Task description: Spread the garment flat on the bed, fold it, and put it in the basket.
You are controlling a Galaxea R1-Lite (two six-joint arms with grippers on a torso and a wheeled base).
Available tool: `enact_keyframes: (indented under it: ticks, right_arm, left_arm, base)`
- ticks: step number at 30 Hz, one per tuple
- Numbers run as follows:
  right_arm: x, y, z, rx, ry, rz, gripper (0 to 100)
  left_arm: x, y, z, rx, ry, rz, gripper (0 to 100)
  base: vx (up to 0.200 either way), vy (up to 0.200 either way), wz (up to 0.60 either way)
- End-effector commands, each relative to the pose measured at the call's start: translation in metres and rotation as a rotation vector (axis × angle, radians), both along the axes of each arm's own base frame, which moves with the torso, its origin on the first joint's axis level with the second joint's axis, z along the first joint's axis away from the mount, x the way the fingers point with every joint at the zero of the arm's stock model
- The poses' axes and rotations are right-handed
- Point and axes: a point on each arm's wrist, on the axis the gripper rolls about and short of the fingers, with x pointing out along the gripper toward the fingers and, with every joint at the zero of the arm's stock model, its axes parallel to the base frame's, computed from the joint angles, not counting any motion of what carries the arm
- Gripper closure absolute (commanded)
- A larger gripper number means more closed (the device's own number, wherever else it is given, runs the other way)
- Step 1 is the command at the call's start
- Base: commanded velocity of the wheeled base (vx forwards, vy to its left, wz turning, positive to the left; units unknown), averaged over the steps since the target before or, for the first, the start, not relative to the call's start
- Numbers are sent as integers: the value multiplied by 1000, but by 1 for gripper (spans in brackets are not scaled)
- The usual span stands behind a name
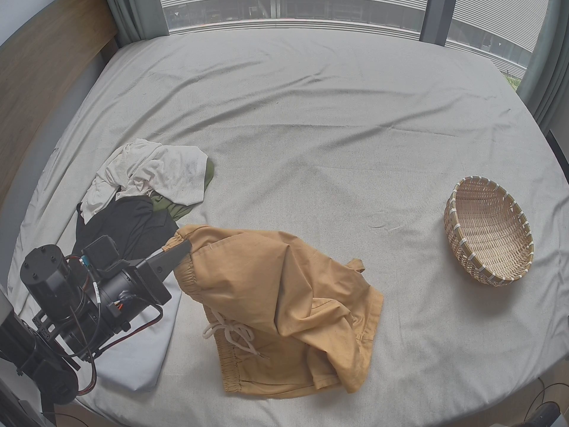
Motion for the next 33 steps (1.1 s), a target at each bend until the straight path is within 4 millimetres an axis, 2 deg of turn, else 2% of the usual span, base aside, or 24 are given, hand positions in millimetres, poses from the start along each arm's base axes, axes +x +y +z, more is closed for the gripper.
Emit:
enact_keyframes:
  ticks: [1, 5, 9, 16, 19, 25, 33]
  right_arm:
    - [84, 33, 54, 294, 374, 286, 0]
    - [123, 52, 48, 310, 363, 322, 0]
    - [149, 65, 41, 301, 320, 360, 0]
    - [155, 70, 39, 285, 325, 441, 0]
    - [162, 73, 28, 271, 392, 492, 0]
    - [171, 77, 17, 264, 449, 481, 0]
    - [186, 83, -17, 250, 611, 445, 0]
  left_arm:
    - [-4, -4, -1, 3, 3, -23, 100]
    - [-4, -4, 0, 2, 0, -24, 100]
    - [-6, -4, 0, 0, 1, -32, 100]
    - [-8, -3, 0, -1, 2, -44, 100]
    - [-6, -3, 1, -4, 1, -43, 100]
    - [-6, -4, 2, -7, -5, -57, 100]
    - [-3, -5, -4, 3, 18, -55, 100]
  base:
    - [0, 0, 0]
    - [0, 0, 0]
    - [0, 0, 0]
    - [0, 0, 0]
    - [0, 0, 0]
    - [0, 0, 0]
    - [0, 0, 0]
